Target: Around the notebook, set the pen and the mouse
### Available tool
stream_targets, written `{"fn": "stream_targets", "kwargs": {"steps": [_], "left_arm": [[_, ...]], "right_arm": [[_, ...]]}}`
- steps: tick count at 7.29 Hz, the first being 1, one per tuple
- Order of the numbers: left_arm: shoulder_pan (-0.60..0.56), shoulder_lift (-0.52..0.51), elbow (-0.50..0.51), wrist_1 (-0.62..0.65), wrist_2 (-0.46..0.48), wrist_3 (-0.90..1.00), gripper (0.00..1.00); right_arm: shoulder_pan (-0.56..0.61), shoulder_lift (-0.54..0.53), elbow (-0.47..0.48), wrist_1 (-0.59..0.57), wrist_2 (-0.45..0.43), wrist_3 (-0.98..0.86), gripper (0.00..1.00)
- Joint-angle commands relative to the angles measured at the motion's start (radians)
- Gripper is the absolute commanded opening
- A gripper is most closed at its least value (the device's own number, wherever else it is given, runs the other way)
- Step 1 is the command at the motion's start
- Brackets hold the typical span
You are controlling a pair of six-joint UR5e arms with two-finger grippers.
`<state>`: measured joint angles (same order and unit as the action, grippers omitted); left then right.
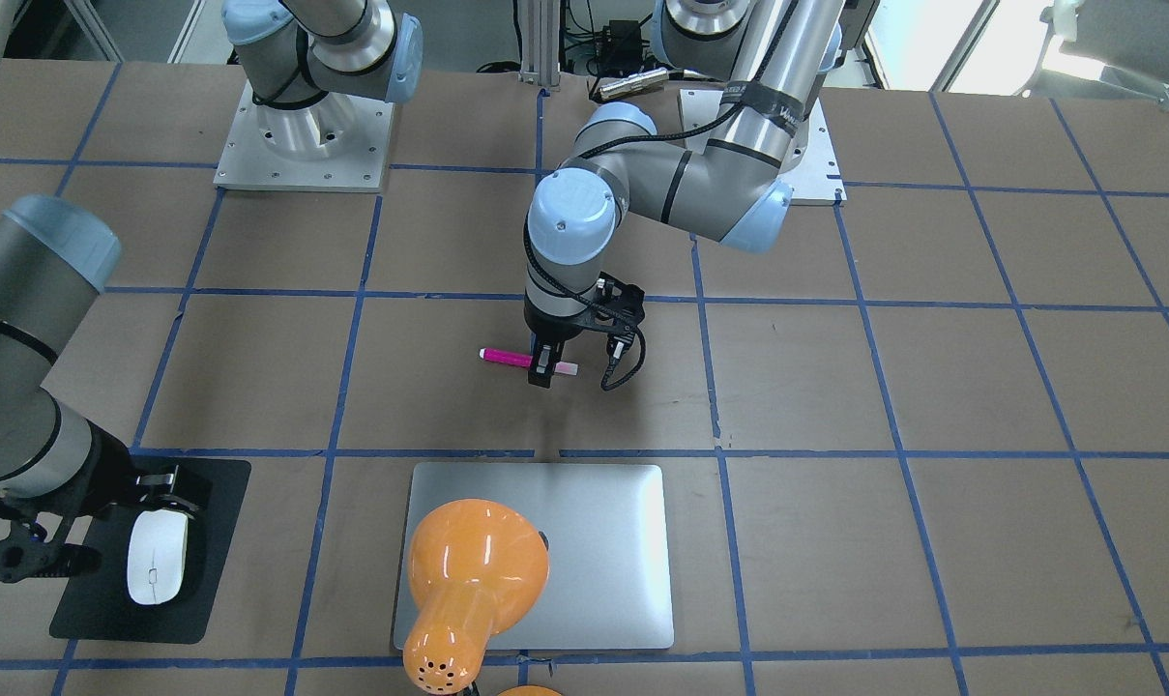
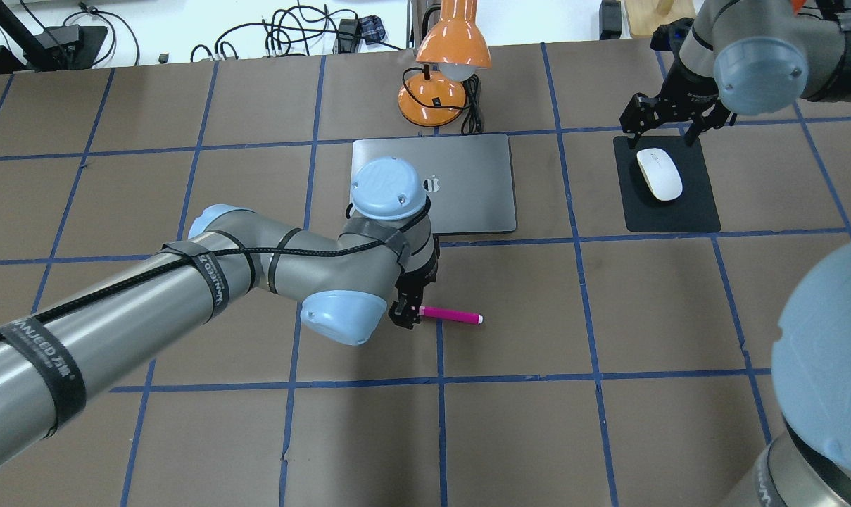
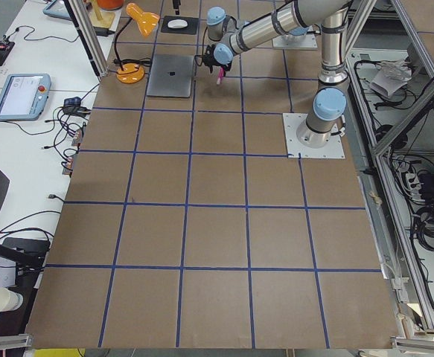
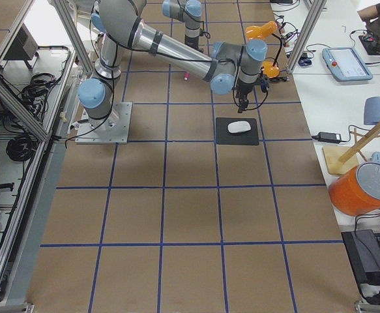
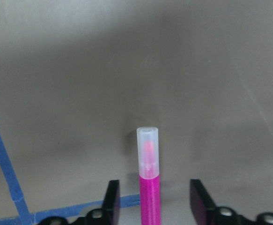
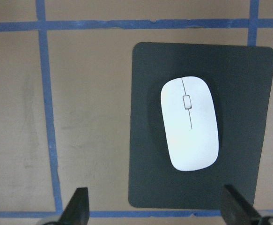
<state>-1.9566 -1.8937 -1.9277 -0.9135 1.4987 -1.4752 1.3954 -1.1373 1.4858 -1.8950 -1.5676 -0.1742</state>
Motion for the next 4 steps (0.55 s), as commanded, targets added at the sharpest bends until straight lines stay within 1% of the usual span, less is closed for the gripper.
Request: {"fn": "stream_targets", "kwargs": {"steps": [1,2,3,4], "left_arm": [[0.054,0.123,0.003,-0.071,-0.001,0.654,1.00],[0.095,0.164,0.010,-0.124,0.000,0.905,1.00],[0.143,0.206,0.038,-0.212,0.000,1.090,1.00],[0.189,0.244,0.096,-0.332,0.002,1.242,1.00]], "right_arm": [[0.095,-0.143,-0.021,0.171,0.001,0.115,1.00],[0.126,-0.223,-0.019,0.242,0.003,0.157,1.00],[0.138,-0.293,-0.016,0.323,0.003,0.162,1.00],[0.137,-0.323,-0.033,0.324,0.006,0.162,1.00]]}}
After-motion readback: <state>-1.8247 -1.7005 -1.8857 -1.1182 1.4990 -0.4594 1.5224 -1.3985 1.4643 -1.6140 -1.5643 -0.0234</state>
